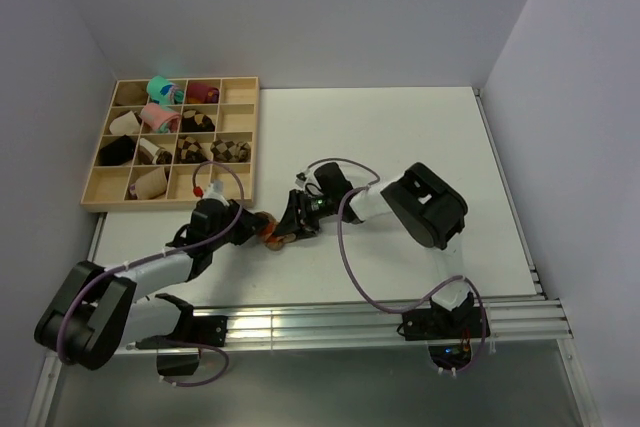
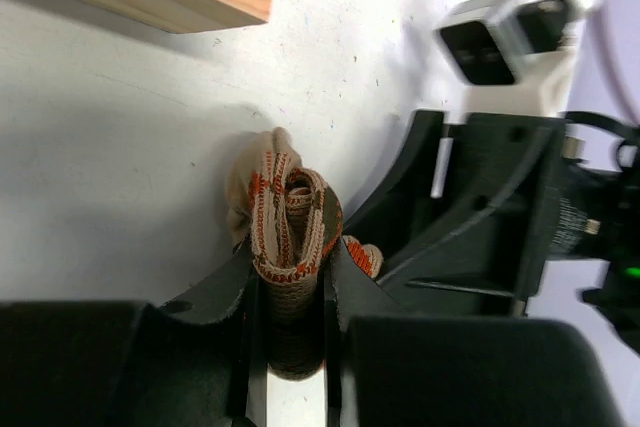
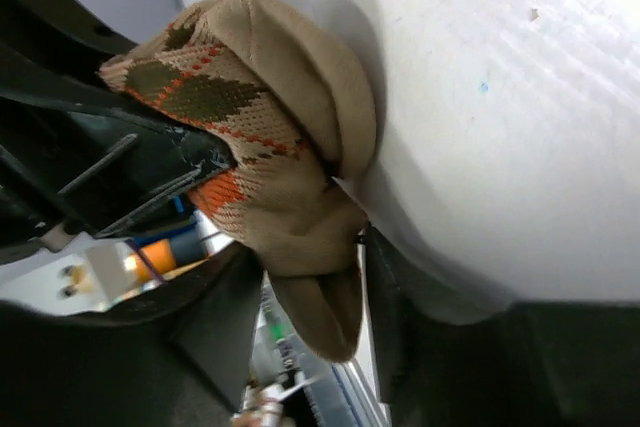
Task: Roll the socks
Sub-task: Pick up the sock at the center of the board, then place the sock in the storage box.
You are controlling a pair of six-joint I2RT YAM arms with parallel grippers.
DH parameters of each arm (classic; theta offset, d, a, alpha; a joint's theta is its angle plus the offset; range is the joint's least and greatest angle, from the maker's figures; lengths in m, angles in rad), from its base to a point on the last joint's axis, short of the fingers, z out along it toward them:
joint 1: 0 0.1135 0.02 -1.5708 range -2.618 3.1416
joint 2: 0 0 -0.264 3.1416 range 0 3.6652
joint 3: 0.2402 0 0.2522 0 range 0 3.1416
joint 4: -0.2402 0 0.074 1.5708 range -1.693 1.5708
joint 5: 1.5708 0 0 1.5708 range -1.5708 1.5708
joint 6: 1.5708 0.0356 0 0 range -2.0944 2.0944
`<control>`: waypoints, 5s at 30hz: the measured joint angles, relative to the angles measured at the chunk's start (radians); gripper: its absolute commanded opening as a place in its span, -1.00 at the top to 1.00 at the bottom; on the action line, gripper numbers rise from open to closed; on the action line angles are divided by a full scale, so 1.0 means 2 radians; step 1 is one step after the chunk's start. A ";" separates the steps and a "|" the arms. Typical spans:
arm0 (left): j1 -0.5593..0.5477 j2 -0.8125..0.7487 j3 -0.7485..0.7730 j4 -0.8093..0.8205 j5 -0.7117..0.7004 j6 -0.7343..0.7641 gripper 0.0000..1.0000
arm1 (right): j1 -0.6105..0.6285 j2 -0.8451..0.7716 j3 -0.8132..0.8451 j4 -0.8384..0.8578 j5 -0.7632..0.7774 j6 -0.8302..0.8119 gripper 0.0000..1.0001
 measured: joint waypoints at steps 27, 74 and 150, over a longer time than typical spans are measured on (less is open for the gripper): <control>0.019 -0.021 0.183 -0.242 -0.020 0.027 0.99 | -0.011 -0.338 -0.056 -0.295 0.322 -0.270 -0.26; 0.356 0.207 0.340 -0.316 0.021 0.144 0.99 | -0.022 -0.486 -0.097 -0.377 0.406 -0.317 -0.50; 0.276 0.300 0.500 -0.475 -0.078 0.233 -0.58 | -0.031 -0.458 -0.074 -0.384 0.403 -0.349 -0.47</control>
